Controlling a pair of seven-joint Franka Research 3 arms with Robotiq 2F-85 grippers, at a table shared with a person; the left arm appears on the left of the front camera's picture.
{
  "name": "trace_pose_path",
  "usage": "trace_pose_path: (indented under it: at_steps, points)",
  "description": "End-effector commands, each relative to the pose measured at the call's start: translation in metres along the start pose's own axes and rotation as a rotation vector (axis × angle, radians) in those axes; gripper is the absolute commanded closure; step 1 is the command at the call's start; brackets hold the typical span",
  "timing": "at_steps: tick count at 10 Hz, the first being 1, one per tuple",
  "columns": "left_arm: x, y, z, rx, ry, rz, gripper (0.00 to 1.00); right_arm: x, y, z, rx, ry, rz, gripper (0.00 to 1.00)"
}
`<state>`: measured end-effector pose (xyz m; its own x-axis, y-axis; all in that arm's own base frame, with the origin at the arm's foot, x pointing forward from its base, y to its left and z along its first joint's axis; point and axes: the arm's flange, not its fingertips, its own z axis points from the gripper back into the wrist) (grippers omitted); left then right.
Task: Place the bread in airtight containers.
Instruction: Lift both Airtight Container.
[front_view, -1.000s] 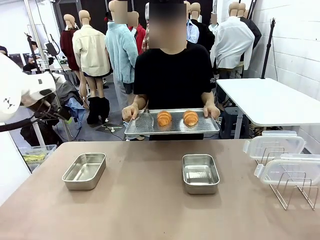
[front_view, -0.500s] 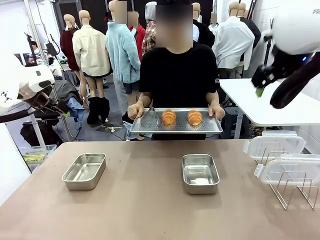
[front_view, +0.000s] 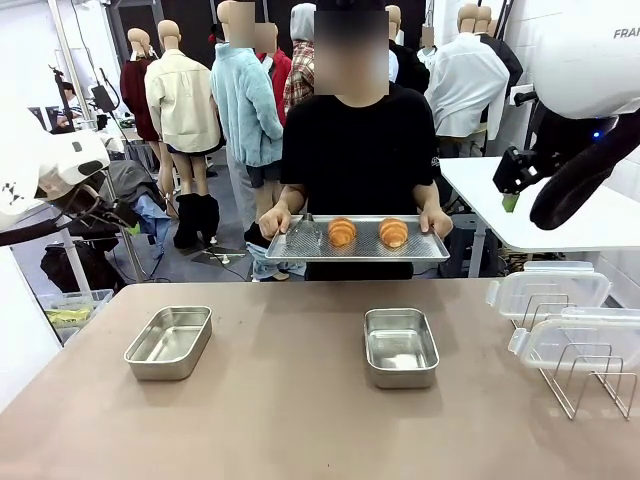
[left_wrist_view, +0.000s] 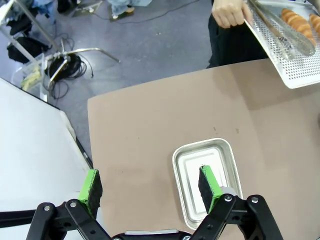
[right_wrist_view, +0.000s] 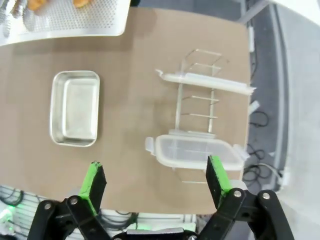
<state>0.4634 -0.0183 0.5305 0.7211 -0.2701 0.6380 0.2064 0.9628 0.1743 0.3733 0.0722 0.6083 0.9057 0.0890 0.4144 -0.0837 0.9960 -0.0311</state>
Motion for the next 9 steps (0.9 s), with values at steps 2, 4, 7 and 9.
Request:
trace_pose_path:
  at_steps: [2,4,7,9]
  points:
    - [-0.011,-0.011,-0.051,0.011,0.111,0.052,0.00,0.010,0.037,-0.064,0.234,0.041,-0.001,0.00]
    - [-0.015,-0.022,-0.073,-0.007,0.172,0.006,0.00,0.018,0.076,-0.103,0.223,0.084,0.018,0.00]
    - [-0.039,-0.039,-0.119,-0.039,0.309,-0.112,0.00,0.020,0.121,-0.177,0.145,0.188,0.038,0.00]
    - [-0.052,-0.042,-0.145,-0.075,0.378,-0.136,0.00,0.009,0.125,-0.210,0.081,0.210,0.017,0.00]
